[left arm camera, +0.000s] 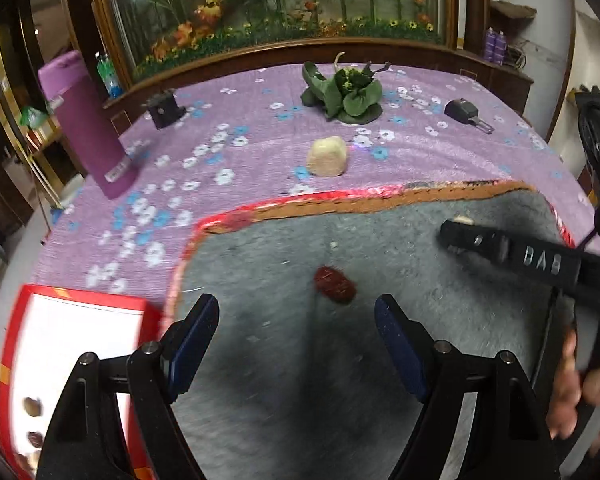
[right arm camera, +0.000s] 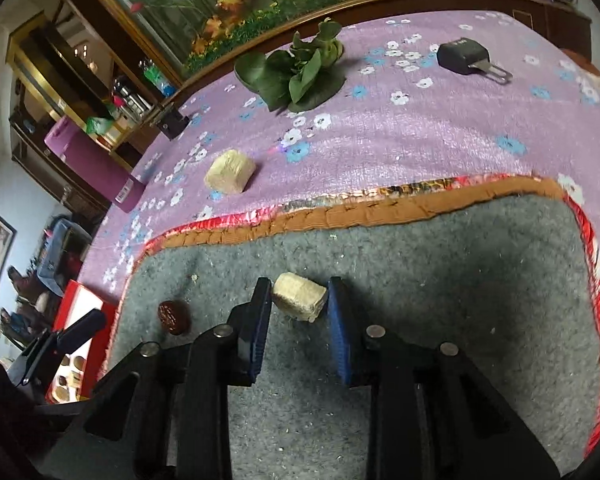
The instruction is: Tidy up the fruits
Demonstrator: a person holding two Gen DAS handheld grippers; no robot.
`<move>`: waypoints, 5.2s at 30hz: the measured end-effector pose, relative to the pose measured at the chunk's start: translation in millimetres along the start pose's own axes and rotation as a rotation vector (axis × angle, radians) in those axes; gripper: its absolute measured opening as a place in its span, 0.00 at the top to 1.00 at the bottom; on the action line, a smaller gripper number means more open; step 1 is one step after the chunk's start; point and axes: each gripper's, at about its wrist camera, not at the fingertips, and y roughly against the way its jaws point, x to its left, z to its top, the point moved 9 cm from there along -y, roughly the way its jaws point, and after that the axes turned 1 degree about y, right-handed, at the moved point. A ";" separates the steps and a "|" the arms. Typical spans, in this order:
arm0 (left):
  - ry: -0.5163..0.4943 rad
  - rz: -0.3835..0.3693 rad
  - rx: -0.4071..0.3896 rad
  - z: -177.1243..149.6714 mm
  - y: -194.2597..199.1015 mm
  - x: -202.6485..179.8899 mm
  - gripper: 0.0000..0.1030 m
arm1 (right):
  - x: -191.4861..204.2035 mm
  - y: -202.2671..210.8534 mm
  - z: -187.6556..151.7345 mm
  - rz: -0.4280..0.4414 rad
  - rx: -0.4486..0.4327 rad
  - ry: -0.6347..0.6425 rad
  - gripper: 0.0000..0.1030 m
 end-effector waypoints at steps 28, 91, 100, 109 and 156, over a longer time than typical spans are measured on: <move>0.052 -0.023 -0.132 -25.3 64.5 31.3 0.85 | 50.2 34.0 -4.2 0.128 -0.123 0.100 0.71; 0.296 0.287 -0.268 -116.0 151.3 226.4 0.84 | 307.9 40.5 -158.6 0.386 -0.063 0.427 0.71; 0.292 0.298 -0.213 -118.8 129.0 233.4 0.84 | 306.6 11.6 -153.1 0.383 -0.015 0.404 0.70; 0.290 0.319 -0.139 -122.1 98.3 246.0 0.84 | 310.8 -19.3 -142.0 0.388 0.031 0.393 0.70; 0.269 0.389 -0.306 -118.2 237.1 183.3 0.00 | 283.5 143.0 -150.5 0.335 -0.329 0.537 0.29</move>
